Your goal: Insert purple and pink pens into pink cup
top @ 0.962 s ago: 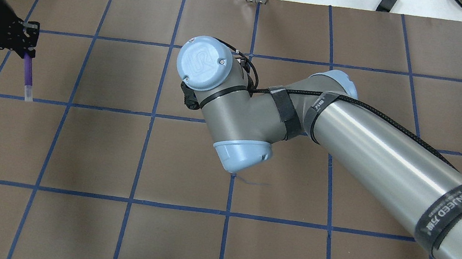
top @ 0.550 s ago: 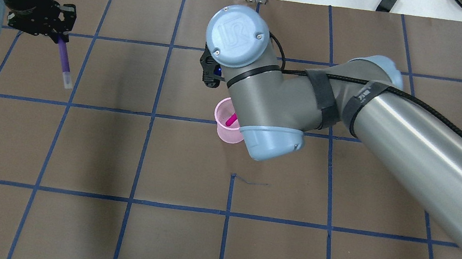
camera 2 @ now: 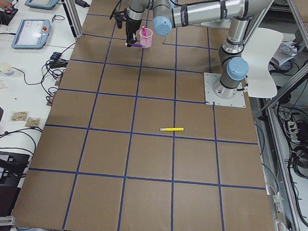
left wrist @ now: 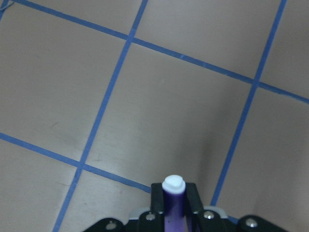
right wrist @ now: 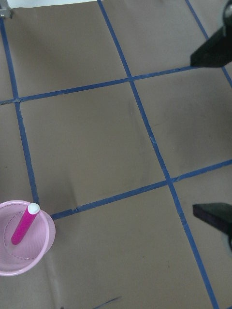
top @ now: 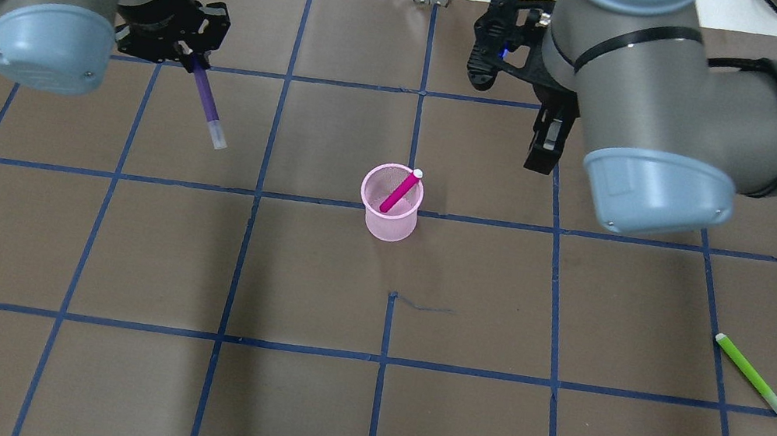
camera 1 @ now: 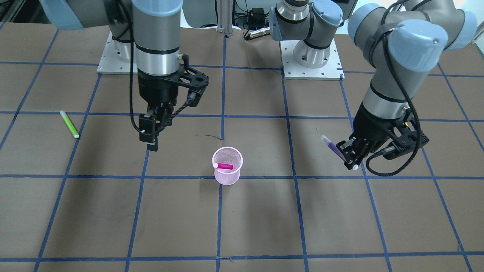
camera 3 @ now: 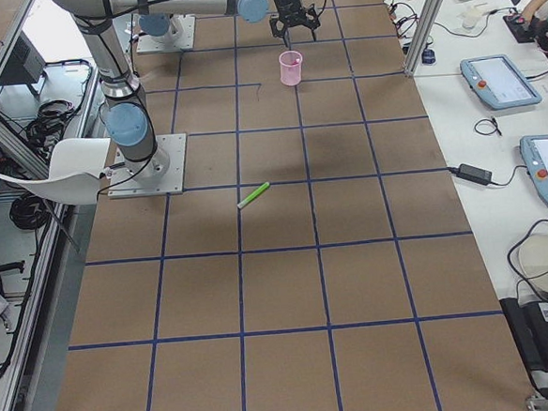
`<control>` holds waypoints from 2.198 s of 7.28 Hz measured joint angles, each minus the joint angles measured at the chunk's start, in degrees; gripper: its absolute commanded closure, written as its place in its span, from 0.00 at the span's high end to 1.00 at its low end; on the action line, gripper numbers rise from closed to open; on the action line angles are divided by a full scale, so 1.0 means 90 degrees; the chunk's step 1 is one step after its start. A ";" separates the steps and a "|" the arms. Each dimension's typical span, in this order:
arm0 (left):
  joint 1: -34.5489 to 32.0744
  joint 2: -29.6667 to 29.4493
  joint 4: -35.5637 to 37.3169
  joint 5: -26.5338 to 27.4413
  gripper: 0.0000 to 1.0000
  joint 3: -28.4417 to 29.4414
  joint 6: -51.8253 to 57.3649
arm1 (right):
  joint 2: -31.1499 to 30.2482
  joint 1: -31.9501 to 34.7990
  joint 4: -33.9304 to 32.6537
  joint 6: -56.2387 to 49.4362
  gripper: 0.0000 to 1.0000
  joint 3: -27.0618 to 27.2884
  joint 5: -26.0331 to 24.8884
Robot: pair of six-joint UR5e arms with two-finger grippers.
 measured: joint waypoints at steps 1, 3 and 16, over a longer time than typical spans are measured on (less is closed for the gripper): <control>-0.0344 -0.0054 0.0267 0.0001 0.00 -0.0036 -0.0478 | -0.0236 -0.0210 0.0397 0.0432 1.00 -0.0023 0.0253; -0.0909 -0.0170 0.0562 0.0156 0.00 -0.0068 -0.1118 | -0.0399 -0.0381 0.0895 0.1305 1.00 -0.0123 0.0369; -0.2667 -0.1308 0.2510 0.1577 0.00 -0.0477 -0.2434 | -0.0501 -0.0456 0.2560 0.8018 1.00 -0.1010 0.0314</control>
